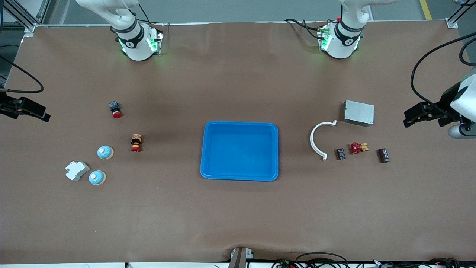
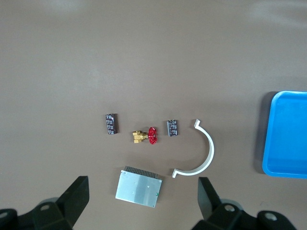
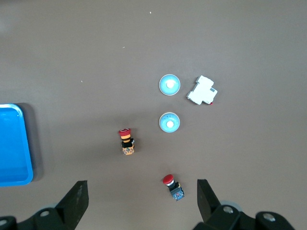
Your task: Place electrolytic capacitor and blue bell in tray
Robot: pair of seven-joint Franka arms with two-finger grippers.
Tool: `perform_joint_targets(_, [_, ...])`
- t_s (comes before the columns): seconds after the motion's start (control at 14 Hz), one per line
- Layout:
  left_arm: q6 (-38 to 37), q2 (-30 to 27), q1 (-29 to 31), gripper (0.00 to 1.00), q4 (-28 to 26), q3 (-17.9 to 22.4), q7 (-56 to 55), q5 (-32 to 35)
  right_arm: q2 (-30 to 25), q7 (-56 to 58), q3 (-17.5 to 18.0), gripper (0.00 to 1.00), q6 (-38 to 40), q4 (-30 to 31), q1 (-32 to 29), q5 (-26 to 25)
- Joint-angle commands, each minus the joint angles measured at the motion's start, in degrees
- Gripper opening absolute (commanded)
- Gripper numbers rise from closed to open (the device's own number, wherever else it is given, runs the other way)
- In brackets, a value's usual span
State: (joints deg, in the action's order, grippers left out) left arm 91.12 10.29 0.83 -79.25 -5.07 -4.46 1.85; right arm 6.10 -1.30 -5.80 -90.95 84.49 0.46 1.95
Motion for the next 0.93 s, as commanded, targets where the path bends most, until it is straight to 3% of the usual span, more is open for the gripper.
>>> perform_joint_targets(0.0, [0.46,-0.45,0.13,1.0,-0.03,0.06,1.3,-1.06,-1.0,0.86,0.35,1.0,-0.28,0.58,0.07,-0.28])
perform_joint_targets(0.86, [0.81,-0.36,0.39,1.0,-0.12,-0.2,1.2,-1.24,-1.01,0.78,0.35,1.0,0.16,0.67,-0.28,-0.28])
